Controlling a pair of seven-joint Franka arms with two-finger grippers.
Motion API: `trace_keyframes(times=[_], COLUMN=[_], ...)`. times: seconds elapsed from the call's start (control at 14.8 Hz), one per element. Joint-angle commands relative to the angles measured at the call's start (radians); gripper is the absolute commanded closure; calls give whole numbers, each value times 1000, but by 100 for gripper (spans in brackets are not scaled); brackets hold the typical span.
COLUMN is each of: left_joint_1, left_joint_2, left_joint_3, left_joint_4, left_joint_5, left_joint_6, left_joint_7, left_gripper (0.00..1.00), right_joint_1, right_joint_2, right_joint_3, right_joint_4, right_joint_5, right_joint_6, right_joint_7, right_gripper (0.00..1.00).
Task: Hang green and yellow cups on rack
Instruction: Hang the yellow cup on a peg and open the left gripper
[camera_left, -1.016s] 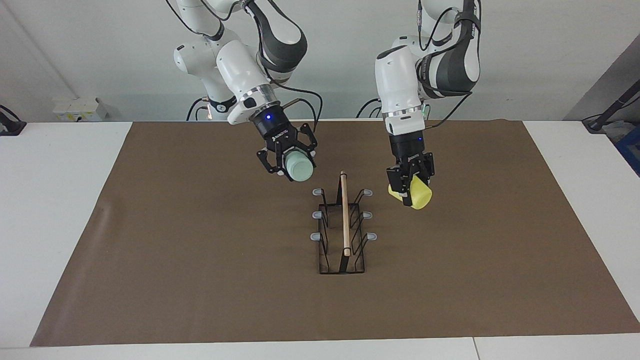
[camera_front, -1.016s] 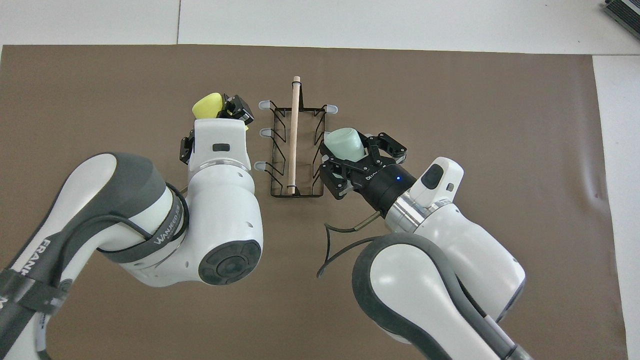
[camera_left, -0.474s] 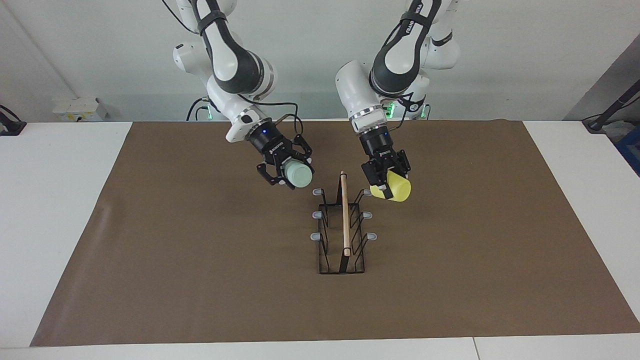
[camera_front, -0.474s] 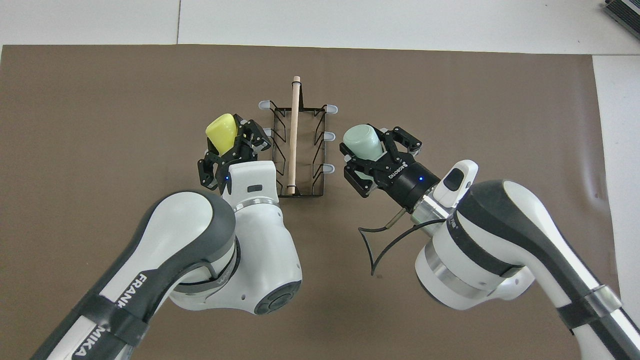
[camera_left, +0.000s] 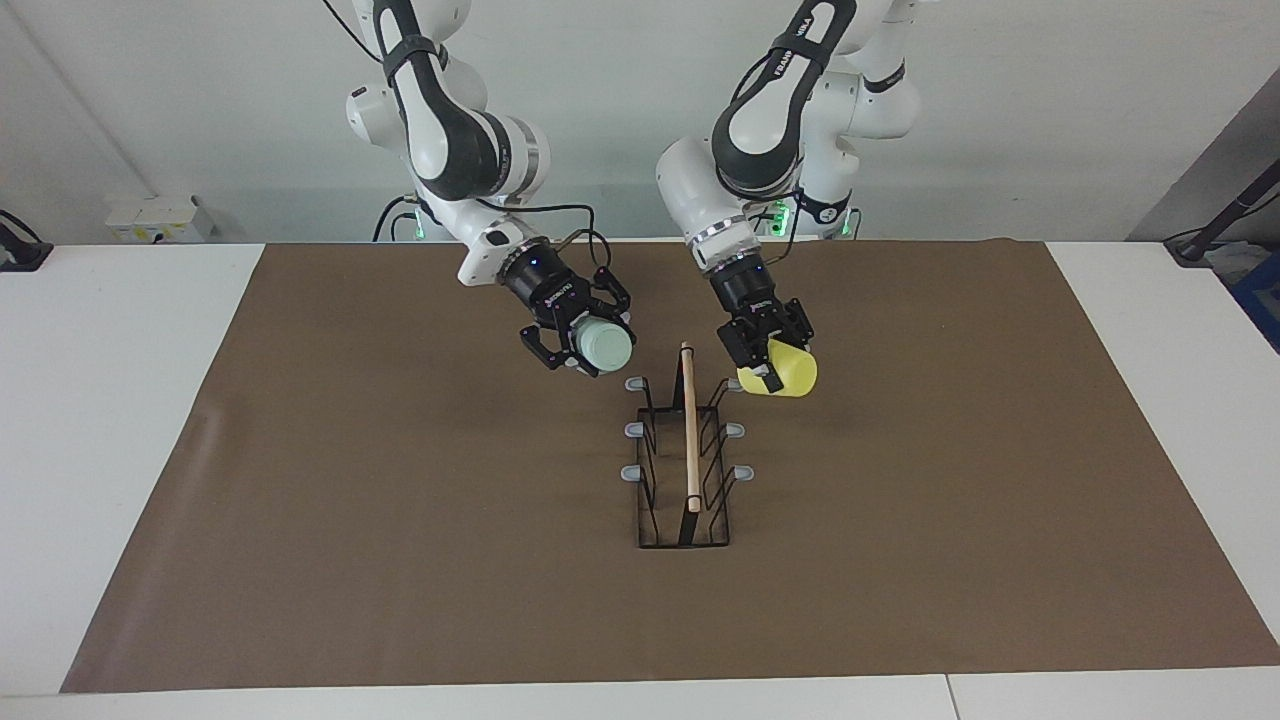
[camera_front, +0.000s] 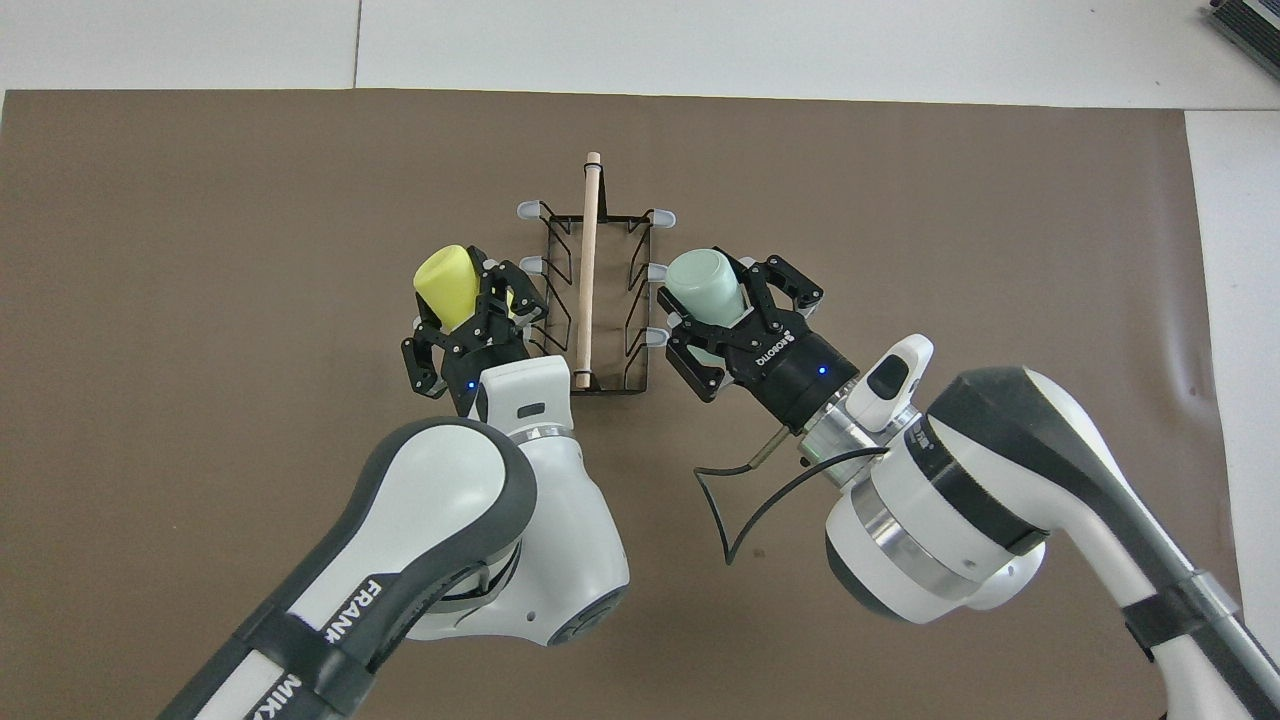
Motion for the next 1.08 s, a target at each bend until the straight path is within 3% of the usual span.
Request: trace_keyframes(times=[0.0, 0.54, 0.61, 0.68, 1.02], left_joint_1=[-25, -42, -42, -42, -19], left_joint_2=[88, 106, 108, 105, 59], left_joint_3=[-31, -89, -94, -97, -100], left_joint_4=[32, -4, -4, -4, 5], left_joint_5=[76, 101, 90, 78, -6], left_joint_6=[-122, -127, -124, -127, -106], left_joint_7=[-50, -53, -48, -48, -30], left_gripper=[100, 99, 45, 0, 0], right_joint_1=[-18, -32, -42, -50, -35], right_joint_2=[10, 51, 51, 51, 57], right_joint_3=[1, 1, 1, 1, 1], right_joint_4=[-22, -29, -37, -46, -86], right_joint_5=[42, 87, 87, 90, 174], right_joint_6=[-65, -191, -202, -235, -334], right_joint_7=[-46, -44, -43, -43, -44], right_gripper=[100, 100, 100, 100, 100])
